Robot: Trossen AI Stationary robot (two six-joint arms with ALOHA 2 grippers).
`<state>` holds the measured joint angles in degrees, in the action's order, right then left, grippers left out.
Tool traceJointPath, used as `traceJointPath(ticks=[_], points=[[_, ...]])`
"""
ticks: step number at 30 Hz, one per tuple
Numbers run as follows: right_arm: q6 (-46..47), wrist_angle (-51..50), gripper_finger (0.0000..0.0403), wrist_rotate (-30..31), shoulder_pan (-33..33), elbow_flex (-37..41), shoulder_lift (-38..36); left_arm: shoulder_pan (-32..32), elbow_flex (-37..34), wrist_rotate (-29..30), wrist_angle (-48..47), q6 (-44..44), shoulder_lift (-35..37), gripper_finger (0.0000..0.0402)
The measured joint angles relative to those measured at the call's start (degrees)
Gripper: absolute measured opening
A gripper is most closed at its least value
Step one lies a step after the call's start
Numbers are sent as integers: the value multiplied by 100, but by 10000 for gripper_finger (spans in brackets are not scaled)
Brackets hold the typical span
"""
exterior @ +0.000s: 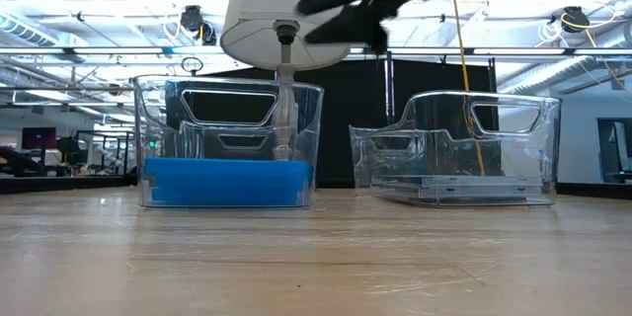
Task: Pick & place jewel cases by type
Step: Adjust the transparent bins on the table
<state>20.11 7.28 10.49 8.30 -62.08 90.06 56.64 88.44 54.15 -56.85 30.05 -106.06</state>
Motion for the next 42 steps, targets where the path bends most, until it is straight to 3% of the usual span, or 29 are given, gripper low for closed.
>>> traceJointPath(ticks=[5, 10, 12, 16, 19, 27, 30, 36, 42], points=[[-1500, -1262, 203, -33, 647, 0, -777, -328, 0, -233, 80, 419, 0, 132], [-2059, -2257, 194, 1142, 1458, 0, -1182, -984, 0, -1332, 84, 207, 2, 137], [-2093, -2548, 190, 1314, 1630, 1, -1317, -1266, 0, -1799, 84, -15, 0, 146], [-2273, -3265, 180, 1222, 1842, 0, -1379, -1758, 124, -2521, -71, -731, 0, 176], [-1882, -3642, 173, 1188, 1836, 0, -1385, -2041, 477, -2973, -301, -1009, 4, 208], [-1855, -4653, 174, 593, 1422, 2, -1381, -3063, 1050, -4115, -874, -295, 12, 284], [-2302, -4912, 171, 615, 1333, 1, -1319, -3312, 937, -4389, -956, -773, 7, 294], [-2288, -5170, 168, 549, 1235, 2, -1300, -3524, 887, -4658, -995, -952, 4, 296], [-2010, -5261, 167, -205, 1239, 0, -1260, -3475, 883, -4681, -954, -1111, -56, 297]])
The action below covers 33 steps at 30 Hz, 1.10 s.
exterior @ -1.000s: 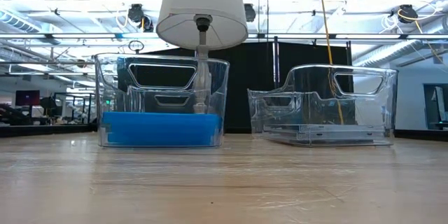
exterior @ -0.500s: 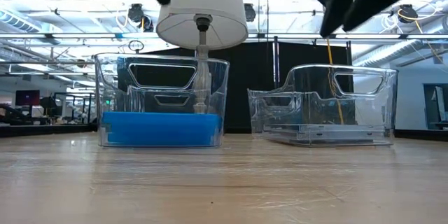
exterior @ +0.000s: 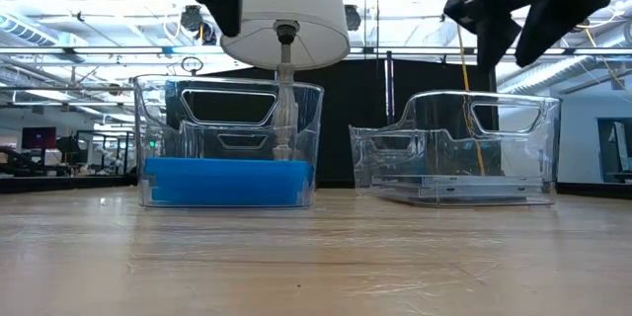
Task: Pick & place jewel cases by type
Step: Adjust the transparent bins on the table
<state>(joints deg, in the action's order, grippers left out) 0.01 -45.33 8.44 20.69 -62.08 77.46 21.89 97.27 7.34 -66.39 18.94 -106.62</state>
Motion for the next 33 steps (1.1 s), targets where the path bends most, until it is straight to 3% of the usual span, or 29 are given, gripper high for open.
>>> traceJointPath(ticks=[16, 22, 33], points=[[73, -23, 167, -119, 65, 74, 218, -48, -7, -34, 61, 545, -542, 296], [-68, 278, 167, -52, 77, 469, 234, -55, -7, 270, 77, 541, -612, 296], [-25, 513, 167, 307, 35, 804, 224, -125, -64, 321, 117, 495, -657, 296]])
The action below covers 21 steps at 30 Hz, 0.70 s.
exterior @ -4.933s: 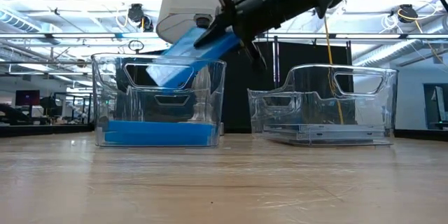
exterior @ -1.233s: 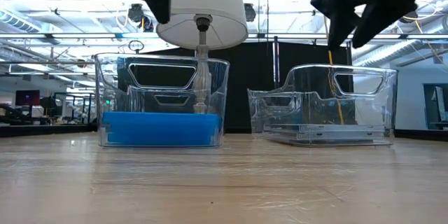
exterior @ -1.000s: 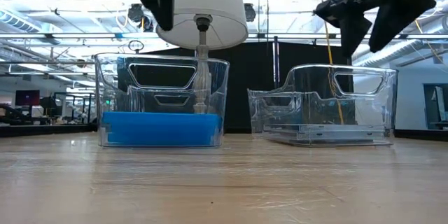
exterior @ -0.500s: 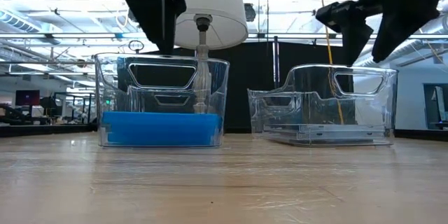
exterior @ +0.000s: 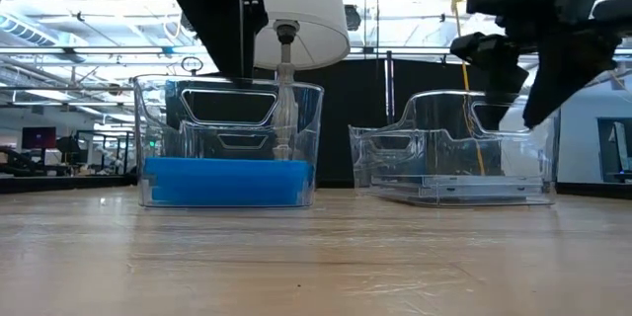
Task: Pick & place jewel cases by type
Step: Adjust the transparent bins on the table
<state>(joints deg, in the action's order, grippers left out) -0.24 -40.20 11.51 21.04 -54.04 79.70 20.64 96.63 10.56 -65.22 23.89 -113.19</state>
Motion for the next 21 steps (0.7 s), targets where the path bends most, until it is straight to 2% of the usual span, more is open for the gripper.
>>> traceJointPath(ticks=[6, 13, 17, 21], points=[[218, 52, 167, 11, 2, 0, 0, -103, -419, -258, 376, 75, 2, 296], [283, 305, 165, -405, -38, -2, 0, -150, -830, -353, 524, -14, 0, 290], [286, 512, 147, -410, -69, -2, 0, -150, -828, -354, 518, -128, 0, 243], [500, 783, 110, -430, -115, 0, 0, -150, -828, -431, 404, -219, 0, 159]])
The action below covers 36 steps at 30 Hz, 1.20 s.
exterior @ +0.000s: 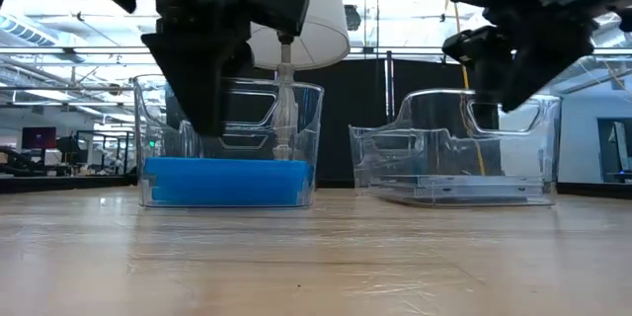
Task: Pick & place jewel cases by type
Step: Adjust the transparent bins on the table
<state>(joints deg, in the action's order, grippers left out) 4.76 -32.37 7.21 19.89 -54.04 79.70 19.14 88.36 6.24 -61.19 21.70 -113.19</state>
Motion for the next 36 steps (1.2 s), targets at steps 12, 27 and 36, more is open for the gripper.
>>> traceJointPath(ticks=[12, 27, 36], points=[[756, 1275, 6, -443, 4, 425, -10, 48, 4, -169, -774, -156, 0, 23], [1856, 2471, 5, -67, 62, 896, -7, 151, 4, 114, -929, -324, 0, 10], [2595, 2963, 6, 103, 156, 881, 482, 151, 4, 167, -907, -300, 0, 7]])
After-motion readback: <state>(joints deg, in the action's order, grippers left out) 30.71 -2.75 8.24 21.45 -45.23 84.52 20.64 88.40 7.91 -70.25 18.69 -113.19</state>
